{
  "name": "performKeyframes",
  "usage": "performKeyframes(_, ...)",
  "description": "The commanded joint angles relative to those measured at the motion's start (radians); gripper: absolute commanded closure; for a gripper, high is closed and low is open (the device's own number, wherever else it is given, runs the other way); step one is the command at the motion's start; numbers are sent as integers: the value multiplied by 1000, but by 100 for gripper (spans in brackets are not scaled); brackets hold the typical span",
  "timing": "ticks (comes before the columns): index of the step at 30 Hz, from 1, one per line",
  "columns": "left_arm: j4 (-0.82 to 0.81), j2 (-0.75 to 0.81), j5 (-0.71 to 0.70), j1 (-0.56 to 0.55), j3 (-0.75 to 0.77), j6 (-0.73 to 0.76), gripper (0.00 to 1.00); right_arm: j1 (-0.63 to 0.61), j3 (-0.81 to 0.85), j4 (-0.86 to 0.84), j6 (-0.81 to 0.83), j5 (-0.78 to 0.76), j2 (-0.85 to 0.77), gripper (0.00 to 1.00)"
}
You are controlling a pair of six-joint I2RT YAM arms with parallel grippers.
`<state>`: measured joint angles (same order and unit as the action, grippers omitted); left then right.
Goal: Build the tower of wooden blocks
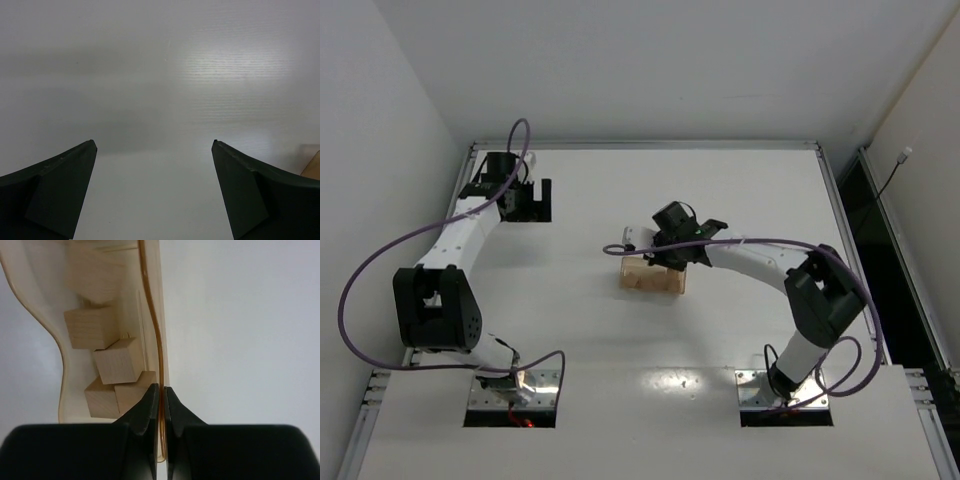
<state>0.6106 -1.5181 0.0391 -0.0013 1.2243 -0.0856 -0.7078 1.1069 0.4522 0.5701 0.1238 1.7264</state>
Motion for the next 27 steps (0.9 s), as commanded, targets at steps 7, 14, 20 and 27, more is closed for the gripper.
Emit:
performKeyframes(7, 27, -46, -234, 0, 103, -85, 0, -32, -48, -601, -162, -840, -94, 100)
performKeyframes(14, 37, -57, -234, 9, 103, -95, 0, -82, -96, -1021, 57, -1101, 10, 100)
performKeyframes(20, 46, -57, -225, 50, 103, -95, 0, -147, -176, -1417, 400, -1135, 91, 100)
performKeyframes(27, 46, -76, -193, 81, 103, -105, 0, -229, -262, -2176, 1037, -1083, 358, 100)
